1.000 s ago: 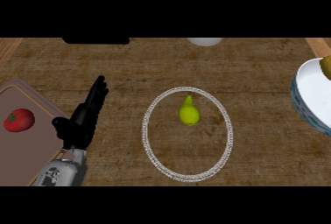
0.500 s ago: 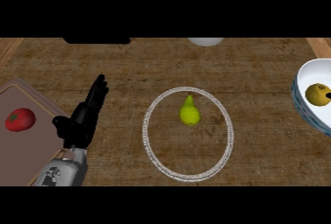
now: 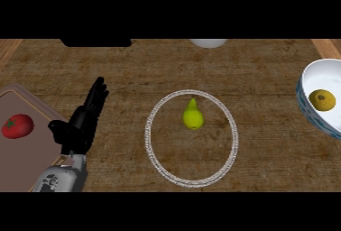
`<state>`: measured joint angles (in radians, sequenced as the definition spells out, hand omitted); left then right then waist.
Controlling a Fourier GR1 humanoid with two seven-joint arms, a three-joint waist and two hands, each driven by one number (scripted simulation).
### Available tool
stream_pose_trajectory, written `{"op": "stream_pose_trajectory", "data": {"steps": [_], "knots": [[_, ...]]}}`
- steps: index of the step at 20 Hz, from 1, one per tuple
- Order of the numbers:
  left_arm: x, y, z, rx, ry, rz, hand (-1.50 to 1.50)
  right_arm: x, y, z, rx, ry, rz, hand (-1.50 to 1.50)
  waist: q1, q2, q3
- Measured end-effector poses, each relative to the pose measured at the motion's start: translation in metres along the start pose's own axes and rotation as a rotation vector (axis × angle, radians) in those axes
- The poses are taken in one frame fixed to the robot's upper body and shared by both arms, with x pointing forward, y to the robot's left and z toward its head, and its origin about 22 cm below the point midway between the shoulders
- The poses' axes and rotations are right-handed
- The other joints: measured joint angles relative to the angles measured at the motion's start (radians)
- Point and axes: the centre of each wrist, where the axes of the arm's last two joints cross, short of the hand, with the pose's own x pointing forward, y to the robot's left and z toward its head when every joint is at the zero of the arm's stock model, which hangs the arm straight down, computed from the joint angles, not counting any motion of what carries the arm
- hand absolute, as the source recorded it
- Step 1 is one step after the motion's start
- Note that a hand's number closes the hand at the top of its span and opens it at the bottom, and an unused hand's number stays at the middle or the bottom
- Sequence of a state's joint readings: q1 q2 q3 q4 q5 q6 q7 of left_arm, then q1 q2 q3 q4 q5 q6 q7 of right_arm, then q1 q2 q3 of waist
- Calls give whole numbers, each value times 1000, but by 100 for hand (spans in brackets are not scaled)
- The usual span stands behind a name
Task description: Pick the lemon from the placemat and place it in the bowl
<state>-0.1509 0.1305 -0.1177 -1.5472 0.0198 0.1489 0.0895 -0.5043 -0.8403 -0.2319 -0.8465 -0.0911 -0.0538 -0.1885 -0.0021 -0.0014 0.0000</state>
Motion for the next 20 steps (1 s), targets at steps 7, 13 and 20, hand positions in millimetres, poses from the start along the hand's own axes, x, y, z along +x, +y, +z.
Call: {"op": "stream_pose_trajectory", "data": {"steps": [7,13,20], "knots": [[-3,7,-1,4,7,-3,0,-15,-50,18,-8,47,-160,-150,-7,-1,0],[-1,8,-1,0,5,-2,0,-38,-85,45,31,42,-255,-150,-6,0,0],[-5,2,1,0,-2,-2,0,-57,-105,74,86,25,-287,-150,-4,0,0]]}}
